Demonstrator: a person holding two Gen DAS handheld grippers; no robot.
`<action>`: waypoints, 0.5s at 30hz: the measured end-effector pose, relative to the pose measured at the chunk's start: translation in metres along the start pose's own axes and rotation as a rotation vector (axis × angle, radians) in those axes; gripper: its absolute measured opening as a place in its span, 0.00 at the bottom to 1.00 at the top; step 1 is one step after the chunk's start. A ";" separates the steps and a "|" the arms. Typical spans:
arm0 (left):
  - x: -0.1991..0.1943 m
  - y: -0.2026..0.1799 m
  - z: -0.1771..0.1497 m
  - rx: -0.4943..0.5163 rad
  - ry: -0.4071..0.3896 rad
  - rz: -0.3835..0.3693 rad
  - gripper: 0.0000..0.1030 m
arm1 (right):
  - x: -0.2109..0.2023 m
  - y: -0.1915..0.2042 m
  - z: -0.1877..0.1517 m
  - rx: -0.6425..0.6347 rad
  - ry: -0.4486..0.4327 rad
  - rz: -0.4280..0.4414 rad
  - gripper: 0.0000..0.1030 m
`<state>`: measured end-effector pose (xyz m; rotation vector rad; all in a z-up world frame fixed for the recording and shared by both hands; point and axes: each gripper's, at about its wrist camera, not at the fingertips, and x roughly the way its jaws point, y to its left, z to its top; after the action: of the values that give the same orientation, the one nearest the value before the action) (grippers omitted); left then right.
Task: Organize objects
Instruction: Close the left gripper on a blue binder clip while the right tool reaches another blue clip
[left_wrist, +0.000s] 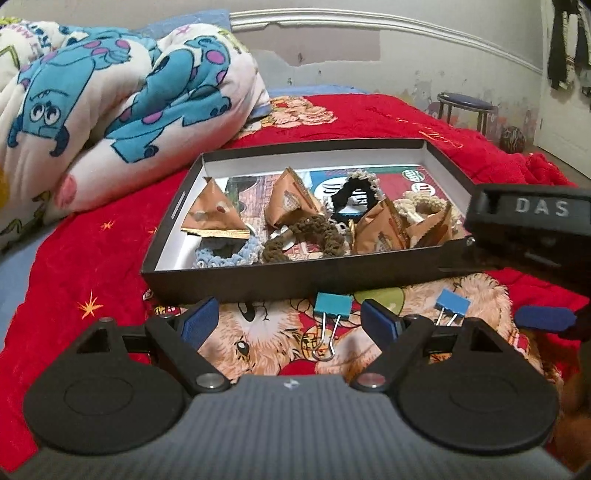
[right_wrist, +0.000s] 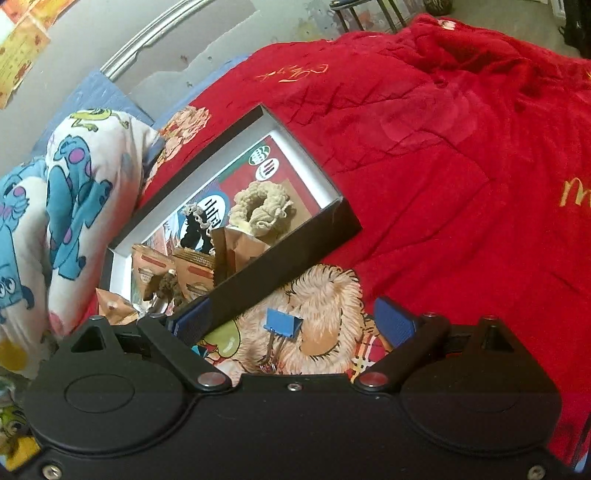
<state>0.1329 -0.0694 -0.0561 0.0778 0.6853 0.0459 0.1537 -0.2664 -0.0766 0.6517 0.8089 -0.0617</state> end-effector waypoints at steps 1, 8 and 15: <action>0.002 0.001 0.000 -0.009 0.006 -0.002 0.87 | 0.000 0.001 -0.001 -0.007 0.002 0.005 0.92; 0.012 0.000 -0.003 -0.006 0.041 -0.015 0.78 | 0.005 0.006 -0.009 -0.072 -0.003 -0.002 0.92; 0.021 -0.005 -0.004 0.001 0.039 -0.022 0.60 | 0.007 0.022 -0.019 -0.190 -0.006 -0.058 0.84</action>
<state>0.1469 -0.0727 -0.0725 0.0709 0.7248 0.0262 0.1530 -0.2366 -0.0797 0.4481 0.8172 -0.0386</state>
